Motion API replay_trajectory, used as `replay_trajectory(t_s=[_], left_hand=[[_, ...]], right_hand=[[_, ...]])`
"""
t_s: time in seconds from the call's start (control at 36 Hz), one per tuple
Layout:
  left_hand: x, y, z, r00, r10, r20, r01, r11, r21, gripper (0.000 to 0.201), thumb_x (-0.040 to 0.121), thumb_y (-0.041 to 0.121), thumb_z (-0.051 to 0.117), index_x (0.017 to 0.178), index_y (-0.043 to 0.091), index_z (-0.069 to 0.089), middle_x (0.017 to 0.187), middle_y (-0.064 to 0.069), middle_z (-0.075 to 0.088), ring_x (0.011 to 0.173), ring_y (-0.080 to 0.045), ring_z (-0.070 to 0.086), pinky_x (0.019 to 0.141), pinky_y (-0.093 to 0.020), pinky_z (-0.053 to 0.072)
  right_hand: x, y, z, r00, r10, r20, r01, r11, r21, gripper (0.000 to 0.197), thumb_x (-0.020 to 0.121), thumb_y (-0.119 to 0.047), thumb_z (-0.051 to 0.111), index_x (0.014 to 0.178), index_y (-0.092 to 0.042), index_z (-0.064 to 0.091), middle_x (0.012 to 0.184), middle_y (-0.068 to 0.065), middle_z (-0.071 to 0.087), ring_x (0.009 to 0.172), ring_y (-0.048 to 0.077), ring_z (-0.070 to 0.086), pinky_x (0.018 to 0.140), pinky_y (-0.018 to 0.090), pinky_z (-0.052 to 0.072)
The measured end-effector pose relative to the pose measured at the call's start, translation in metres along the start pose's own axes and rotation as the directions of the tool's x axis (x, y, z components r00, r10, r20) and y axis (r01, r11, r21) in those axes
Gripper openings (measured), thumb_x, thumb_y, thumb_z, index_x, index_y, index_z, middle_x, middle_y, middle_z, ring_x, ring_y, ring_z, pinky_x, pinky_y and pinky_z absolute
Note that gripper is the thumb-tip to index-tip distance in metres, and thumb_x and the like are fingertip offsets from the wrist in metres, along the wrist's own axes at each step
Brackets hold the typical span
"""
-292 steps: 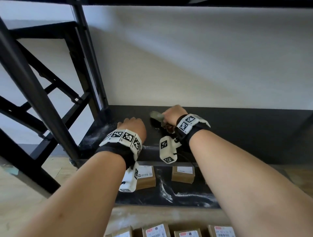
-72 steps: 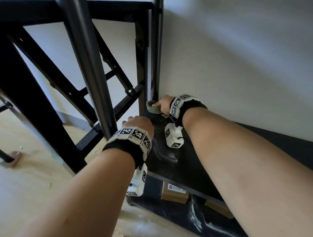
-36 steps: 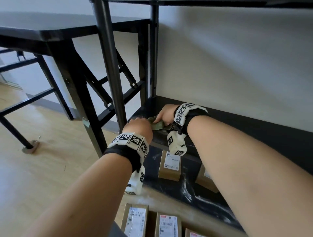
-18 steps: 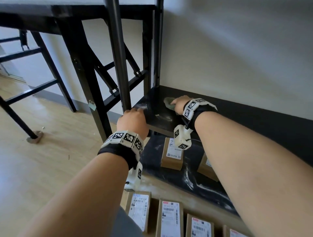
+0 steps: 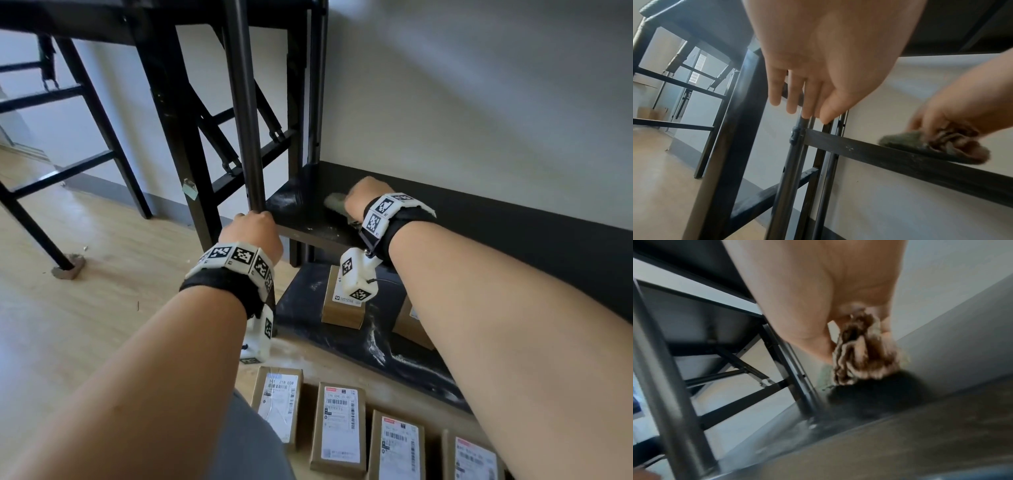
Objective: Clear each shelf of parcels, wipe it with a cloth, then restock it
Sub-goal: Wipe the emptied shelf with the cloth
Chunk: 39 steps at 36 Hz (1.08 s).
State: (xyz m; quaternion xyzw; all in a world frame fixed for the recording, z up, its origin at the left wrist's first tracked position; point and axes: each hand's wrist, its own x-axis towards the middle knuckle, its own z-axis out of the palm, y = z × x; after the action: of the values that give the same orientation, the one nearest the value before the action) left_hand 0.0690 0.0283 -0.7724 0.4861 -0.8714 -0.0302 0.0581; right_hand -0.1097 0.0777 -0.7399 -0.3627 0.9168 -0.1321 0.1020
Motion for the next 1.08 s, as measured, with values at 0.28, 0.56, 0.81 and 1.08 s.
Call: replay_trajectory(t_s=[0.28,0.56,0.81,1.08], left_hand=[[0.001,-0.008,0.001,1.0,0.003,0.011,-0.002,1.0,-0.003,0.034,0.091,0.018,0.045,0.124,0.013,0.054,0.11,-0.009,0.058,0.1,-0.028,0.055,0.079,-0.04,0.051],[-0.001,-0.02,0.006,1.0,-0.002,0.013,0.002,0.999,0.042,0.042,0.093,0.02,0.043,0.134,0.012,0.046,0.126,-0.009,0.053,0.119,-0.029,0.047,0.094,-0.043,0.042],[0.004,-0.034,0.013,1.0,-0.006,0.001,0.006,1.0,0.002,0.042,0.094,0.022,0.047,0.135,0.014,0.044,0.129,-0.007,0.052,0.122,-0.028,0.045,0.095,-0.041,0.043],[0.012,-0.025,0.017,0.998,-0.056,0.01,0.056,0.997,-0.052,0.039,0.093,0.015,0.044,0.133,0.015,0.048,0.121,-0.005,0.055,0.119,-0.026,0.045,0.084,-0.041,0.046]], right_hand=[[-0.01,-0.005,0.013,0.999,0.045,-0.004,-0.045,0.999,-0.024,0.029,0.093,-0.026,0.053,0.069,-0.009,0.049,0.071,0.005,0.056,0.06,0.02,0.052,0.066,0.029,0.042],[-0.003,-0.048,0.027,0.998,-0.038,0.042,0.036,0.998,0.047,0.029,0.091,-0.025,0.063,0.112,-0.005,0.065,0.11,0.009,0.067,0.101,0.024,0.065,0.078,0.028,0.049],[0.033,-0.051,0.023,0.993,0.099,0.071,-0.08,0.968,-0.238,0.036,0.095,-0.025,0.054,0.122,-0.001,0.058,0.124,0.012,0.059,0.12,0.032,0.054,0.104,0.045,0.043],[0.057,-0.094,0.044,0.98,-0.108,0.168,0.122,0.99,-0.077,0.041,0.099,-0.036,0.043,0.115,-0.001,0.06,0.113,0.01,0.062,0.112,0.031,0.059,0.1,0.04,0.045]])
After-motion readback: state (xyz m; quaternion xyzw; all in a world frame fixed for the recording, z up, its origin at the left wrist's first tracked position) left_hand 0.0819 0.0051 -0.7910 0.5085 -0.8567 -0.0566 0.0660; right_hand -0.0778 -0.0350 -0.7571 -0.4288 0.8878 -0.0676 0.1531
